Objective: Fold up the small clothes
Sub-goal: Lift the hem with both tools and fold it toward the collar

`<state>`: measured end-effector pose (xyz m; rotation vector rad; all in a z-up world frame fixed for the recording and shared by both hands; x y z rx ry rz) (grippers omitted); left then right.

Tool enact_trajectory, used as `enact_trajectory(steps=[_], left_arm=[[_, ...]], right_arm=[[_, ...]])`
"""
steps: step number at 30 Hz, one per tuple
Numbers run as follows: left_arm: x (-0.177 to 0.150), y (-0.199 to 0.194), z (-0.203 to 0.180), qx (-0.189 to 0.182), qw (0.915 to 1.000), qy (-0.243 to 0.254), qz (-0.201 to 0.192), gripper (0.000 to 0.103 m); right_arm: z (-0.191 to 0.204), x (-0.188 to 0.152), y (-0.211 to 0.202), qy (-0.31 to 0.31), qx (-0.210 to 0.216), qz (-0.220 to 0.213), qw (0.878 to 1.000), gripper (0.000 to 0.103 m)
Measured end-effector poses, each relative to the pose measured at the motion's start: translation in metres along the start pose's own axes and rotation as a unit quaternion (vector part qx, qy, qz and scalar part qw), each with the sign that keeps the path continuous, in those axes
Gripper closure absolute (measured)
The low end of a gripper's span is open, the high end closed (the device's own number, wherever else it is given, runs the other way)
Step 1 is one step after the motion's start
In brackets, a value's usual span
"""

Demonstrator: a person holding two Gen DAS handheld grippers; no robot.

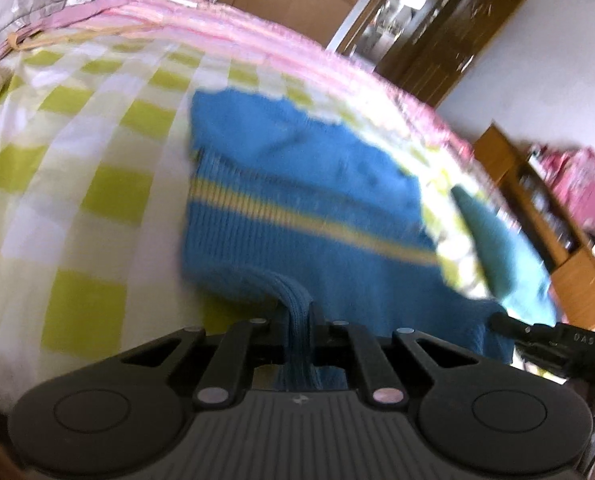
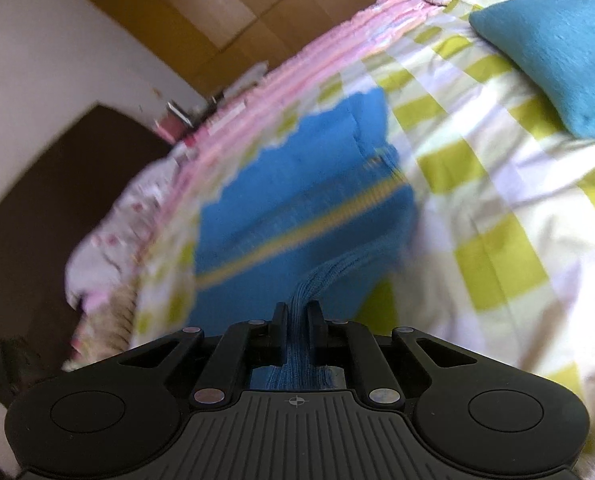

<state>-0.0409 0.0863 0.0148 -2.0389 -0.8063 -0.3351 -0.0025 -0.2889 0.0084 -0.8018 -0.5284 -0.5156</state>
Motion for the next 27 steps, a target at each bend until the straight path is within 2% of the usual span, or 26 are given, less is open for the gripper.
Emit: enact_trajectory(steps=[7, 11, 14, 18, 24, 27], left_arm=[[0.061, 0.016, -0.004, -0.043, 0.9975, -0.022, -0.052, 0.089], [0.103, 0.029, 0.002, -0.049, 0.994, -0.034, -0.091, 0.089], [0.13, 0.046, 0.009, -0.048, 0.9917, -0.047, -0.109, 0.089], [0.154, 0.081, 0.019, -0.023, 0.9915, -0.055, -0.115, 0.089], [0.165, 0.121, 0.037, 0.011, 0.9918, -0.065, -0.11, 0.089], [0.169, 0.128, 0.042, 0.01, 0.9912, -0.073, -0.11, 0.089]], right_arm=[[0.002, 0.055, 0.017, 0.05, 0.048, -0.062, 0.996, 0.094], [-0.003, 0.093, 0.039, 0.068, 0.058, -0.089, 0.992, 0.094], [-0.01, 0.118, 0.061, 0.077, 0.048, -0.103, 0.991, 0.094], [-0.029, 0.145, 0.095, 0.107, 0.029, -0.112, 0.988, 0.094], [-0.053, 0.164, 0.141, 0.127, -0.012, -0.102, 0.986, 0.094], [-0.063, 0.167, 0.157, 0.139, -0.034, -0.096, 0.985, 0.093]])
Point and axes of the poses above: each gripper's, at about its wrist camera, not at the fingertips, and y roughly the way its jaws point, z to its left, x to its top, the point moved 2 cm from there along y, roughly the way its jaws point, and after that the axes turned 7 degrees about -y, right-handed, at the moved point
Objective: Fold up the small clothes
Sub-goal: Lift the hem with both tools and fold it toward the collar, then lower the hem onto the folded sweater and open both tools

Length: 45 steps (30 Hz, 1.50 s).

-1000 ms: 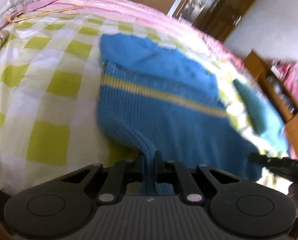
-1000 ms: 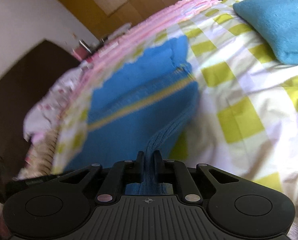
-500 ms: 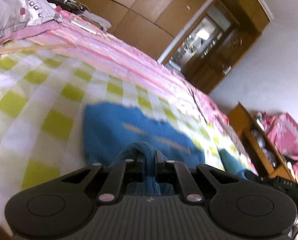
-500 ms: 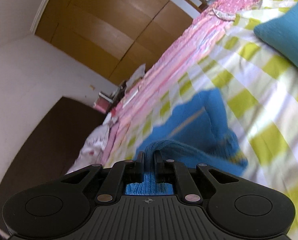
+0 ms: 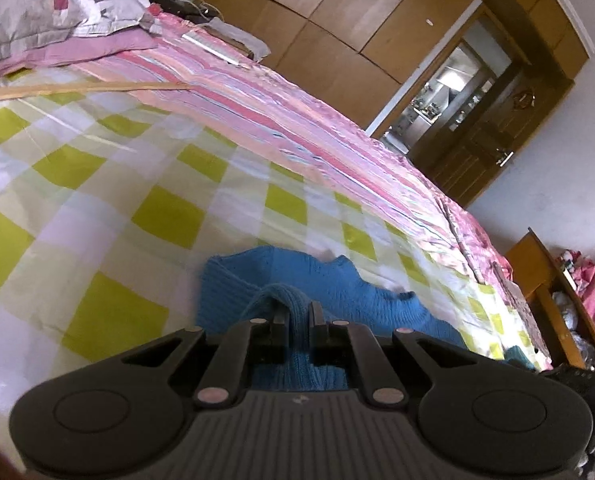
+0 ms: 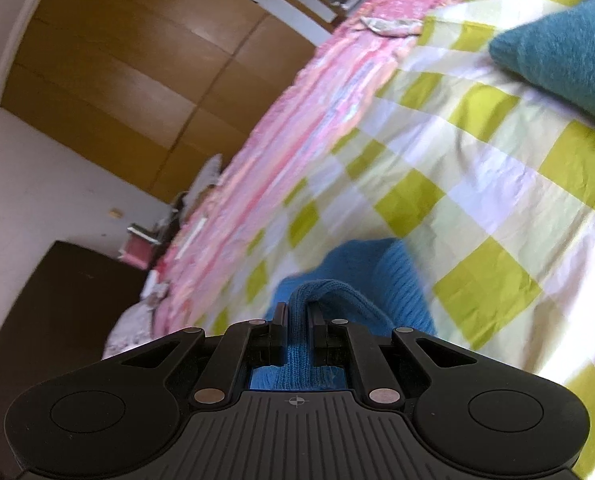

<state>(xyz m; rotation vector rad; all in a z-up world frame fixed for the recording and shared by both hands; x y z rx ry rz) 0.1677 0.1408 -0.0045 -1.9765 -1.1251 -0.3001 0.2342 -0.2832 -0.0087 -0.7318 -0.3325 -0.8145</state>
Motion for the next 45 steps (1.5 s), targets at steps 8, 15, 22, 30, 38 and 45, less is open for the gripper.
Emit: enact_trajectory(steps=[8, 15, 22, 30, 38, 45], left_arm=[[0.003, 0.01, 0.01, -0.002, 0.9994, -0.033, 0.009, 0.088], [0.01, 0.006, 0.017, -0.008, 0.9981, -0.06, -0.014, 0.073], [0.016, -0.012, 0.019, 0.028, 0.996, -0.042, -0.073, 0.069], [0.002, -0.031, -0.006, 0.037, 0.9904, 0.047, -0.125, 0.068], [-0.013, -0.045, -0.025, 0.014, 0.9832, 0.093, -0.156, 0.067], [-0.023, -0.029, -0.029, 0.02, 0.9851, 0.115, -0.126, 0.066]], right_arm=[[-0.013, 0.001, 0.017, 0.004, -0.029, 0.002, 1.0, 0.089], [-0.005, 0.005, 0.02, -0.002, -0.021, 0.009, 1.0, 0.089], [0.002, 0.009, 0.025, 0.004, -0.011, 0.006, 1.0, 0.08], [0.002, 0.017, 0.029, 0.034, -0.001, -0.006, 0.999, 0.071], [0.008, 0.021, 0.022, 0.008, -0.006, -0.021, 1.0, 0.068], [0.028, 0.005, 0.016, -0.084, -0.023, -0.002, 0.996, 0.068]])
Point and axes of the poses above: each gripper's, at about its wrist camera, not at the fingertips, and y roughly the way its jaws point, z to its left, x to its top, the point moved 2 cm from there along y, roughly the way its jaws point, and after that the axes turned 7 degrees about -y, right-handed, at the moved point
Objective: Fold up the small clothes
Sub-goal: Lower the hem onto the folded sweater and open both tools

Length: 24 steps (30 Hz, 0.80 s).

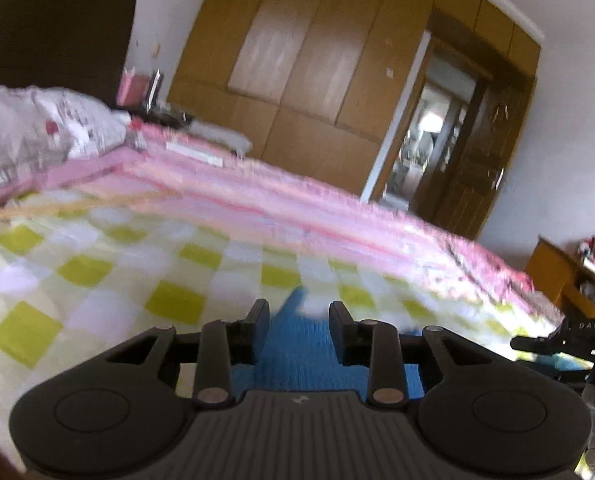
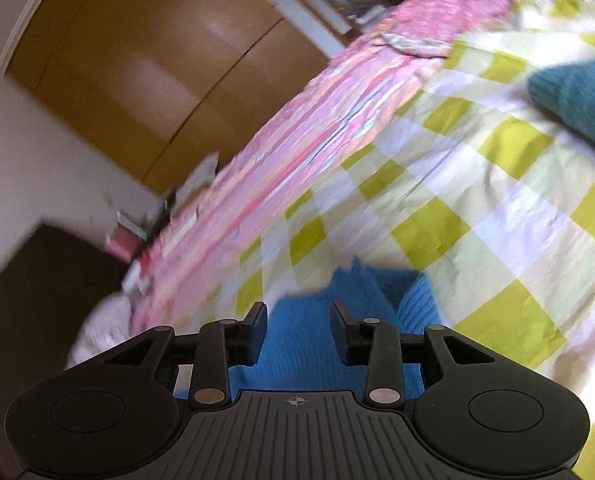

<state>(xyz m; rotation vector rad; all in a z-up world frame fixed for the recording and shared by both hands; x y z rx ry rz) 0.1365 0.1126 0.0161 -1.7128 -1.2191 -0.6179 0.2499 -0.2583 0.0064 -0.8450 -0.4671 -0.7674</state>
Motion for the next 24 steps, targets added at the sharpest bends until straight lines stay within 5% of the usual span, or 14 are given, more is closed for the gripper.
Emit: enact_trajectory(steps=[8, 11, 19, 24], left_arm=[[-0.023, 0.031, 0.013, 0.047, 0.9958, 0.004, 0.078, 0.066], [-0.026, 0.034, 0.015, 0.052, 0.9949, 0.012, 0.086, 0.065], [-0.019, 0.03, 0.033, 0.072, 0.9938, -0.04, 0.075, 0.064], [-0.02, 0.03, 0.034, 0.063, 0.9937, -0.047, 0.08, 0.064]], right_arm=[[0.016, -0.035, 0.015, -0.129, -0.059, 0.041, 0.989, 0.07], [0.006, -0.035, 0.013, -0.125, -0.076, 0.038, 0.989, 0.076], [0.002, -0.027, 0.0, -0.131, -0.104, 0.0, 0.986, 0.072], [0.008, -0.022, 0.006, -0.179, -0.147, -0.023, 0.972, 0.069]])
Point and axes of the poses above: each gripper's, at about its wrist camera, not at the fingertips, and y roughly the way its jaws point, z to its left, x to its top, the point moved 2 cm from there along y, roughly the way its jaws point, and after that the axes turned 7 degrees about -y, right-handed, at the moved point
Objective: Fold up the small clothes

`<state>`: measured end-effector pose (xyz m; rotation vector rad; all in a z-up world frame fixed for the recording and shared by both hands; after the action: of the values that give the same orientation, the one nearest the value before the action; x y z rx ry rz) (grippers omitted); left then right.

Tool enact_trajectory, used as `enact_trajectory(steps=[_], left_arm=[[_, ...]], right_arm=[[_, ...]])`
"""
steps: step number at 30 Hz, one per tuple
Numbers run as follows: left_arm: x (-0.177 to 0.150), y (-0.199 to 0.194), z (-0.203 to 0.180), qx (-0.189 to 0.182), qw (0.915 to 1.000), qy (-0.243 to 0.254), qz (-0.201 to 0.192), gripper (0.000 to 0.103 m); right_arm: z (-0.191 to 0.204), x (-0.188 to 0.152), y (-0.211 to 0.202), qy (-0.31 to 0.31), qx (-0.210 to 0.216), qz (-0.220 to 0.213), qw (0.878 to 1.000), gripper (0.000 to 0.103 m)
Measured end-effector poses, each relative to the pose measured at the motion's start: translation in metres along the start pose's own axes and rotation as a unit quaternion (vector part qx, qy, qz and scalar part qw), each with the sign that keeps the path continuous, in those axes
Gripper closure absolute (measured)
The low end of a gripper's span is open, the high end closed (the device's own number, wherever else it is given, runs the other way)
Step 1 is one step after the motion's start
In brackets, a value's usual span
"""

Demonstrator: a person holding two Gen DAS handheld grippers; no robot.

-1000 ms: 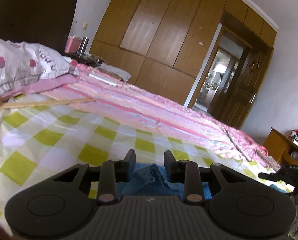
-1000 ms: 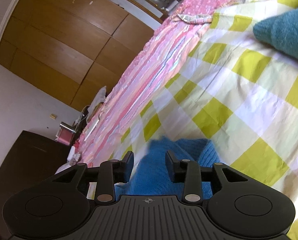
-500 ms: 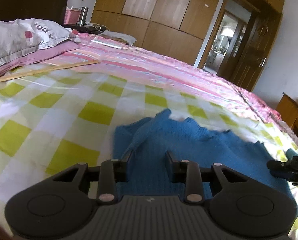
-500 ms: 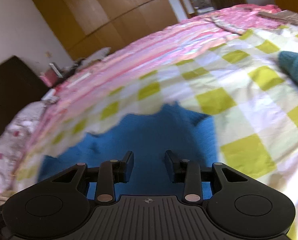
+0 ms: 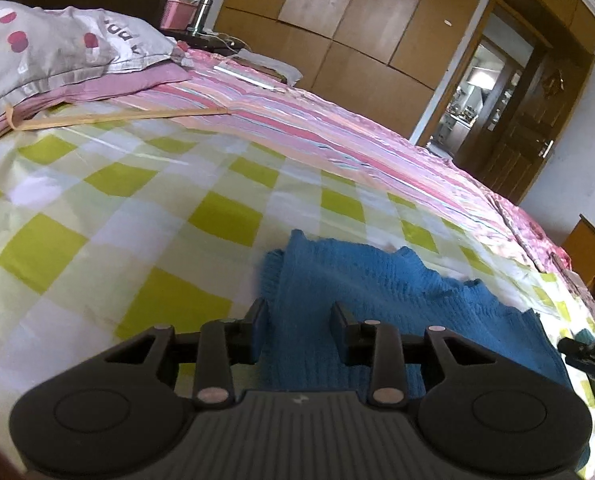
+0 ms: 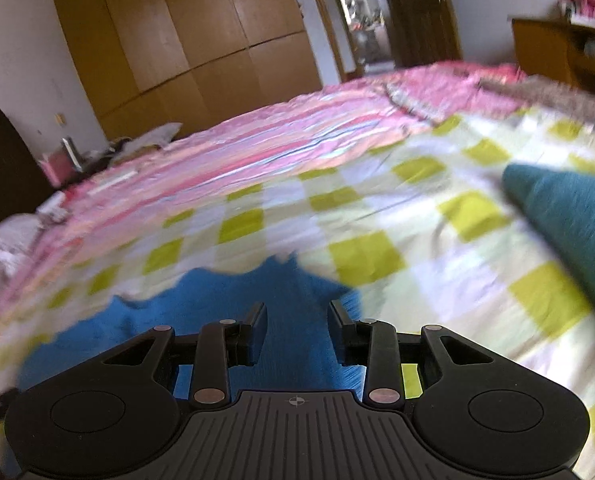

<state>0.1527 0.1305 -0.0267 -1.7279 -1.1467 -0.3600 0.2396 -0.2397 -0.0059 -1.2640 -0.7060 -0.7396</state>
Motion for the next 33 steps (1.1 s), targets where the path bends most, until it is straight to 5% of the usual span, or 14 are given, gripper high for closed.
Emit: enact_trajectory(steps=[7, 9, 11, 13, 23, 27, 33], left_arm=[[-0.004, -0.002, -0.012, -0.005, 0.9993, 0.037, -0.004, 0.063], [-0.004, -0.002, -0.013, -0.008, 0.9992, 0.039, -0.003, 0.062], [-0.004, -0.002, -0.014, -0.01, 0.9992, 0.04, -0.003, 0.062], [-0.004, -0.004, -0.016, -0.012, 0.999, 0.043, -0.006, 0.062], [-0.01, -0.014, -0.033, -0.029, 0.9959, 0.082, -0.022, 0.057], [-0.017, -0.008, -0.033, -0.01, 0.9959, 0.09, 0.005, 0.056], [-0.022, -0.017, -0.031, 0.016, 0.9976, 0.065, 0.014, 0.056]], right_arm=[[0.007, 0.004, 0.028, -0.033, 0.003, 0.039, 0.999, 0.069], [0.005, 0.003, 0.033, -0.034, -0.002, 0.053, 0.998, 0.075], [0.003, 0.003, 0.031, -0.032, -0.004, 0.054, 0.998, 0.093], [-0.001, 0.003, 0.026, -0.023, 0.002, 0.051, 0.998, 0.096], [-0.021, 0.013, -0.004, 0.023, 0.008, 0.003, 1.0, 0.097], [-0.03, 0.003, 0.015, 0.043, -0.008, 0.039, 0.998, 0.097], [-0.016, 0.0, 0.021, -0.021, -0.025, 0.061, 0.998, 0.091]])
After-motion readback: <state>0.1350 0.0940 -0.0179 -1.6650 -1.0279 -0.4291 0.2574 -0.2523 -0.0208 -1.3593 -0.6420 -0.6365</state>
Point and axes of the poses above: each gripper's, at about its wrist camera, not at the fingertips, and y roughly the way its jaws point, z to its left, x to its top, the point moved 2 cm from there along y, roughly the way its jaws point, and after that the axes turned 7 degrees about -y, right-handed, at the moved point
